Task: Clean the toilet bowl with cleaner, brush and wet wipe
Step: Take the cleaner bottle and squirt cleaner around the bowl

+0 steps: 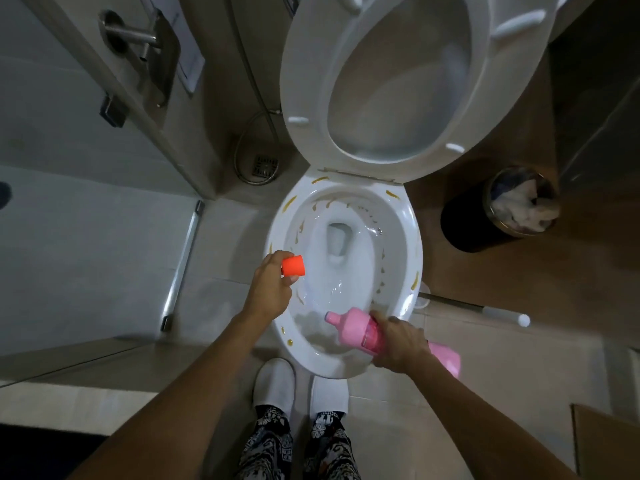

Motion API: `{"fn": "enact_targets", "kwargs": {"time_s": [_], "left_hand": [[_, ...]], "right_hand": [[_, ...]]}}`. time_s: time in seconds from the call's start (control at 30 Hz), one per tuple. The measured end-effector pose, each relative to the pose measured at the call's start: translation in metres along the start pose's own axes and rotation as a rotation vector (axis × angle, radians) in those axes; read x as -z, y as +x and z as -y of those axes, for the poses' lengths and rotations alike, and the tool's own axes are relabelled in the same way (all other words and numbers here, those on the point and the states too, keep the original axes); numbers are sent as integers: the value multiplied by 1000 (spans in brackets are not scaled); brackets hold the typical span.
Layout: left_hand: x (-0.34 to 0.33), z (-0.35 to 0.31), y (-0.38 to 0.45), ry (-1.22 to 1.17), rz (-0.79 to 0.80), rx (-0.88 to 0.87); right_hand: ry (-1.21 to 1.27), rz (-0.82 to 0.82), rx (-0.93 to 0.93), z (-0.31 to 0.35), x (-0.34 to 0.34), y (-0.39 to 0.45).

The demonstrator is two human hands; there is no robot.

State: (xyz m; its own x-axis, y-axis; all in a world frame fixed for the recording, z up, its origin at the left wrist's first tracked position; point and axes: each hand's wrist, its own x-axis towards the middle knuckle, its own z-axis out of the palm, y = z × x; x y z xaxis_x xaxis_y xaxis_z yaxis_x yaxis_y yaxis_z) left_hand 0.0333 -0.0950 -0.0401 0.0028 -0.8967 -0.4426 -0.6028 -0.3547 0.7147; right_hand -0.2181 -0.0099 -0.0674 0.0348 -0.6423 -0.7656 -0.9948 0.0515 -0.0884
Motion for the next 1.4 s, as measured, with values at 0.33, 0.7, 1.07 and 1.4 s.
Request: {"fn": "enact_targets", "kwargs": {"time_s": [0.33, 0.7, 1.07, 1.4], "left_hand": [[-21, -5, -2, 42, 57, -18], [-32, -3, 9, 93, 99, 17], [-33, 2, 35, 73, 97, 31], [-20, 4, 46, 65, 57, 26]], "right_hand": [[190, -49, -274, -49, 0, -8], [420, -219, -397, -61, 50, 39], [399, -301, -394, -42, 123, 110], [453, -361, -169, 14, 145, 139]]}}
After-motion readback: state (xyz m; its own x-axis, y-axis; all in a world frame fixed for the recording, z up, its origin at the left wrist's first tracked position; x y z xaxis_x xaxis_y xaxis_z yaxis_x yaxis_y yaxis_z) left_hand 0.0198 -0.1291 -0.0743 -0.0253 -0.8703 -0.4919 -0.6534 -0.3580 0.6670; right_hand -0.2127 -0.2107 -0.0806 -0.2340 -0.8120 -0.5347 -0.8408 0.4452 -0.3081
